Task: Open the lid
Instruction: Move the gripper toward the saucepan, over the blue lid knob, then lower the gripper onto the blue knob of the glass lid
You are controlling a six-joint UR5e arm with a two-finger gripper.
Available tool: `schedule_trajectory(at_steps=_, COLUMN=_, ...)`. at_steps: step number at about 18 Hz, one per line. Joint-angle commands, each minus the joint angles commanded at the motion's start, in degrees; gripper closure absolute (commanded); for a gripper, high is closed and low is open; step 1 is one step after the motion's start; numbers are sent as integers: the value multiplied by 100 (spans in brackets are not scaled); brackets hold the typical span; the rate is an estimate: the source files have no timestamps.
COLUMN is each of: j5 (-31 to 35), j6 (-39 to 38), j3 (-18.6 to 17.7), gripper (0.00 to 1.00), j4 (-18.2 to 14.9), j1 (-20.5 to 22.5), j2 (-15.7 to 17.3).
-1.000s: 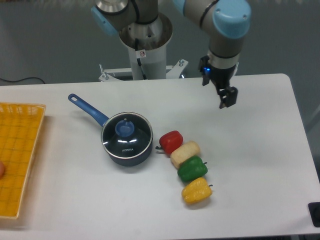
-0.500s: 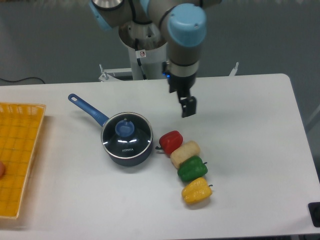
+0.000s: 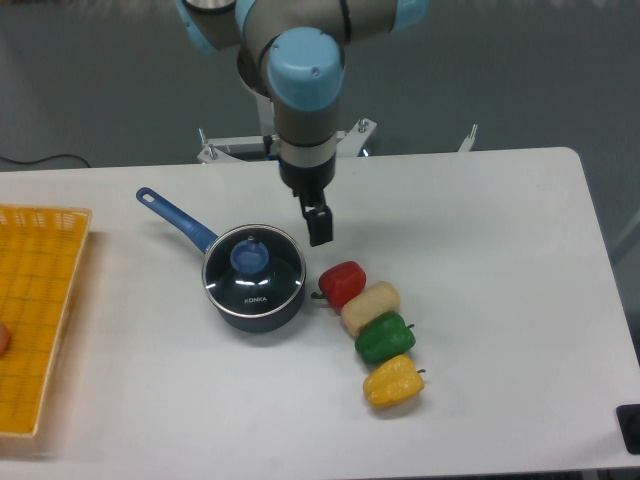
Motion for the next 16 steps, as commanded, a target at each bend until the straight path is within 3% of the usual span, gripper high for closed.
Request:
schedule_trajectory(at_steps=6, j5=-18, j6=-88, j3=0, gripper=0, j4=44, j1=-167, j2=-61)
schedule_trajectory(at_steps=9, j5=-9, j6=-420, j3=88, gripper=0, j4=368, j1=-456, j2=-316)
schedule_trajectory(at_steps=16, j5=35, j6=-492, j3=273, gripper=0, j4=352, j1=-572, j2=-501)
